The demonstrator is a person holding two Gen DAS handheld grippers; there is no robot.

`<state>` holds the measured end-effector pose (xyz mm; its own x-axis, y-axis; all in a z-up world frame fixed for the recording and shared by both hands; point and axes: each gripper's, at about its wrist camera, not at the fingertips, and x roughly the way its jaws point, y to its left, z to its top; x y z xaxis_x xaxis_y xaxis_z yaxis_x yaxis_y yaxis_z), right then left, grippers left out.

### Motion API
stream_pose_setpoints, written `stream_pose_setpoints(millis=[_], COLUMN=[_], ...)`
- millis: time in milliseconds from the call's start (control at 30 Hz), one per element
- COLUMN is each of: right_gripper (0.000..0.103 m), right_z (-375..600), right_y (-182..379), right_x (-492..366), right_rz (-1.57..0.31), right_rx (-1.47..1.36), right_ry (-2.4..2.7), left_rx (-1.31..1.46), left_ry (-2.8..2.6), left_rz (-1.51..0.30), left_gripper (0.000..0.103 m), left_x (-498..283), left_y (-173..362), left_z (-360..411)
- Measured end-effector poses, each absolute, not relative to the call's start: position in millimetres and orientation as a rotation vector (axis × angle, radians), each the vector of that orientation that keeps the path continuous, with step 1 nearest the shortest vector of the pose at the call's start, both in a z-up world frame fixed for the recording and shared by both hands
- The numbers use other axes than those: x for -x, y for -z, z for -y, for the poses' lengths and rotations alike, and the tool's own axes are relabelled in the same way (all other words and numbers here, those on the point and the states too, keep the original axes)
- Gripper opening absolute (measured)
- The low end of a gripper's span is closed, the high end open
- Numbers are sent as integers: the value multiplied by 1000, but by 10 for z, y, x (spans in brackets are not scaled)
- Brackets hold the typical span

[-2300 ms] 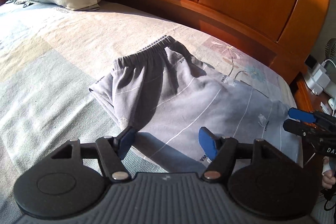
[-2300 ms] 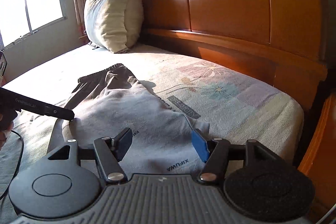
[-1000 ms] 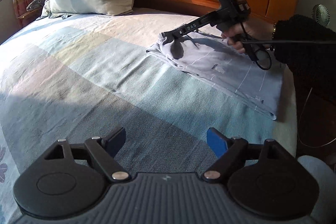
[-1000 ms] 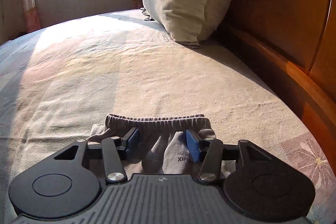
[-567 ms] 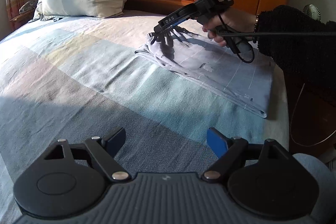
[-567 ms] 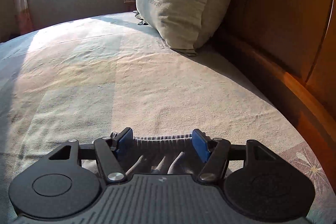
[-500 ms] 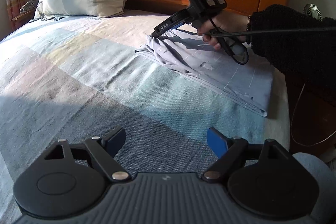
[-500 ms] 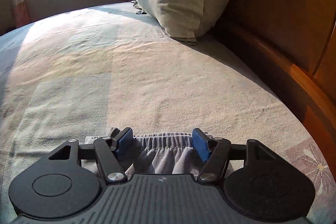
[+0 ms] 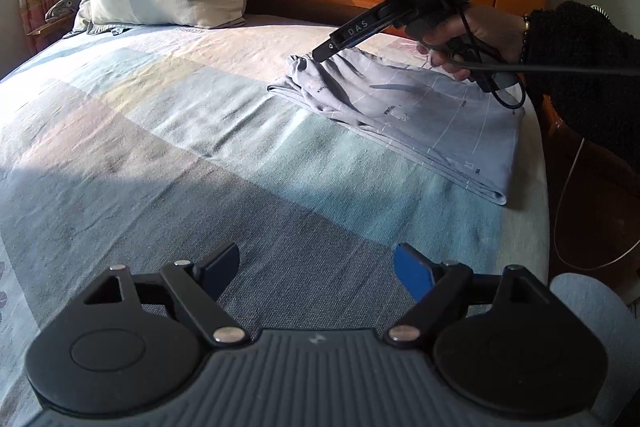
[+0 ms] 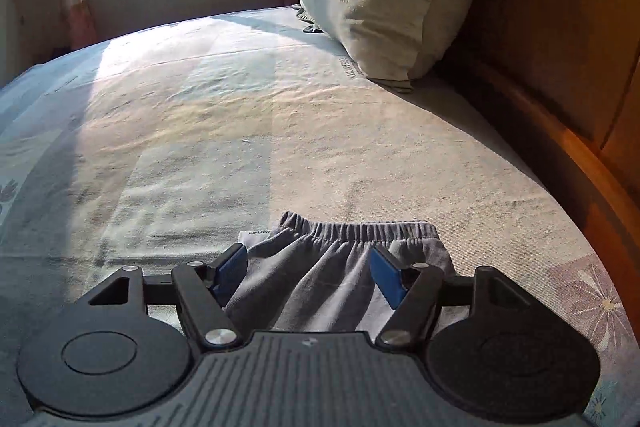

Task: Fold clothes

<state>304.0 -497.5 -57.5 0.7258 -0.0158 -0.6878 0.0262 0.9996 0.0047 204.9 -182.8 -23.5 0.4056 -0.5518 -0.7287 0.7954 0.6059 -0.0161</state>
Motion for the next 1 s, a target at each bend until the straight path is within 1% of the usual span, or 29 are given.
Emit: stream_pose_setpoints(millis=[200,333,400,467,633,767,833,933,1000], right_gripper=[72,73,78,79,79,81,84,85,85], right_z=[4524,4537,4641,4760,4804,4747,4741,4724,4811], right_y=[953,596,481,410,629,874,997,963,821], right_x=[-3117,-2814,-2568,-2309,-1773,-1318,-1124,-954,-936], right_rz=[-806,-728,-716,-717,-761,-777,-803,-782,-729], right_rx=[220,153,111,67,59,-34,-93,-80,-101], right_ry=[37,-23,-10,6,95,133,138,124,133], left_rx=[-377,-412,-403,-388,-366,-368,-370,-361,-343], left_ry=[861,854,852,856,862,853,838,820,822], left_rz=[-762,-745,-749,-757,-775,-793,-807,-820,-818], left_gripper=[85,85,85,85,85,85,85,85,85], left_x=[-1988,-1929,-1904,-1866,-1747,-1682,-1673,-1663,-1655], left_y=[188,124,119,139,173,179,190,198,191], left_z=[1830,1793,1773,1762,1733,1692,1679,1661,1658])
